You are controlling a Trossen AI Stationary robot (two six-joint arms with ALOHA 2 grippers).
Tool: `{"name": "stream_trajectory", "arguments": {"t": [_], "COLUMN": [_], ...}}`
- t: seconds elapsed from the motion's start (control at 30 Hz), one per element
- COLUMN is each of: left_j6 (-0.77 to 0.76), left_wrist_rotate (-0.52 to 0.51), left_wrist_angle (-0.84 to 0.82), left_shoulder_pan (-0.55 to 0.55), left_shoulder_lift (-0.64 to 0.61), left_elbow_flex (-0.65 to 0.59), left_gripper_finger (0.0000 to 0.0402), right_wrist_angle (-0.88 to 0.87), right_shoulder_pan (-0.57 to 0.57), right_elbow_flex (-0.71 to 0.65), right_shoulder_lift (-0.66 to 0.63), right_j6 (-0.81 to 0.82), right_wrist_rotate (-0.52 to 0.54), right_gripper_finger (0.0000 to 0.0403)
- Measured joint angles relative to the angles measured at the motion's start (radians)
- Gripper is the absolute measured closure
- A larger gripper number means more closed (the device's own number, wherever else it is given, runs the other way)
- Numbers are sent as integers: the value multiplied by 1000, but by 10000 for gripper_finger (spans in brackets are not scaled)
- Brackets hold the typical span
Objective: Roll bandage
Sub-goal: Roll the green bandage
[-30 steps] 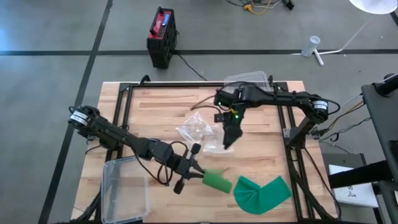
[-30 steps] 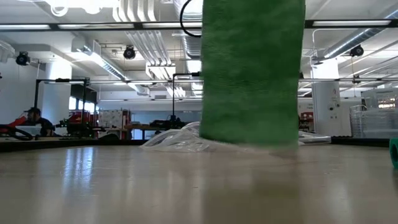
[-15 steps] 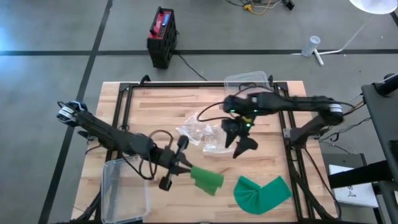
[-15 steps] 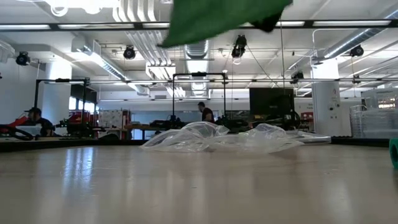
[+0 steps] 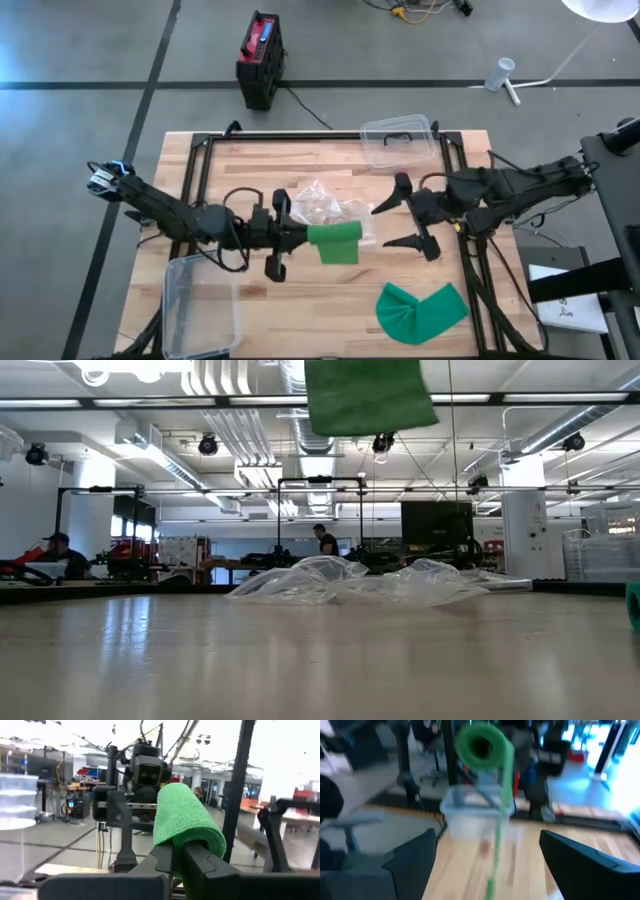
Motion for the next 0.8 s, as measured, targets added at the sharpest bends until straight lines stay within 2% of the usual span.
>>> {"name": "stream_trajectory", "arguments": {"t": [0.17, 0.27, 0.33, 0.47, 0.63, 0.8], "left_j6": [-177, -254, -270, -272, -270, -262], "left_wrist_rotate": [-2, -16, -37, -72, -71, -70], "left_wrist_angle": [37, 20, 7, -13, -19, -18], "left_shoulder_pan": [14, 15, 15, 16, 13, -10], "left_shoulder_lift": [-3, -13, -29, -54, -57, -63], "left_elbow_flex": [0, 0, -1, -1, -1, -1], "left_gripper_finger": [393, 393, 393, 393, 393, 393], "right_wrist_angle": [208, 318, 346, 343, 344, 343], "right_shoulder_pan": [2, 2, 2, -10, -10, -19], "right_elbow_flex": [-75, -79, -62, 22, 112, 135], "right_shoulder_lift": [43, 103, 144, 238, 324, 343], "right_j6": [-55, -111, -143, -158, -212, -296], "right_wrist_rotate": [9, 80, 124, 131, 131, 147], "right_gripper_finger": [60, 60, 61, 90, 175, 322]}}
